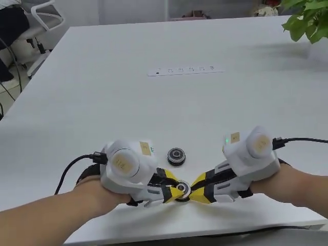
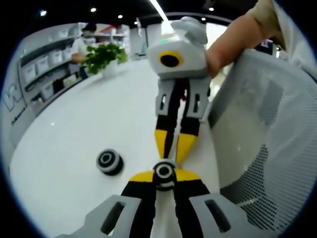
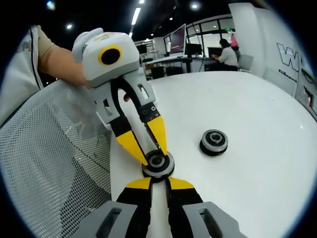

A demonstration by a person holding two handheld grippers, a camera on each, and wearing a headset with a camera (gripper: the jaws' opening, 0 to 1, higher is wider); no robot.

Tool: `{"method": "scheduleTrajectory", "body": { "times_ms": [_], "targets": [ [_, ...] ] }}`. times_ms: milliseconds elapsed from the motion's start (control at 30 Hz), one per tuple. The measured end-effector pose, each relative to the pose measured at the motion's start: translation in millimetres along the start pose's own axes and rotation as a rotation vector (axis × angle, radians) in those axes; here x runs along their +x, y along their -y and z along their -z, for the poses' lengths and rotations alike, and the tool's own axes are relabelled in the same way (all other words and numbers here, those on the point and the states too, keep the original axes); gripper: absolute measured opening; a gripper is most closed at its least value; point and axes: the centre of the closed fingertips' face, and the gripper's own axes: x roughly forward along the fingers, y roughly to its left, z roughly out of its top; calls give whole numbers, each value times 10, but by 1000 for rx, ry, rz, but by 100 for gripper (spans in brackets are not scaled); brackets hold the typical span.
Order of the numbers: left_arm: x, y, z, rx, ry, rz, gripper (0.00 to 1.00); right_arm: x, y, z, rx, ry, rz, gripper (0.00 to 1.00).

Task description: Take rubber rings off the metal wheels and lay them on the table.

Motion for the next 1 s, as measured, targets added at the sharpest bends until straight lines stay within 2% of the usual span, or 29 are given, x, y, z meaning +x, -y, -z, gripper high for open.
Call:
{"method": "scheduleTrajectory", "body": {
  "times_ms": [167,267,367,433,533,600,833,1000],
  "targets": [
    [7,-9,-1,3,-6,2,13,-27,39,3,64,4,-2,0],
    [9,-6,0,6,-8,3,13,-55,50,-7,131,16,-4,0],
    [9,-5,3,8,-9,3,13,-78,69,-14,168,28,-3,0],
    [10,-8,4,9,-10,2,13,-95,79,-32,227,50,-6,0],
    [16,-9,-1,7,-11,-2,13,-115,101,-45,257,67,-5,0],
    [24,-9,-6,4,-13,-7,13,-127,103,-100,290,98,-9,0],
    [59,-21,-36,-4,-33,-34,13,-136,112,-118,318,106,0,0],
    [52,-22,-26,0,-43,-42,12,-126,81,-140,296,98,-1,0]
  ]
}}
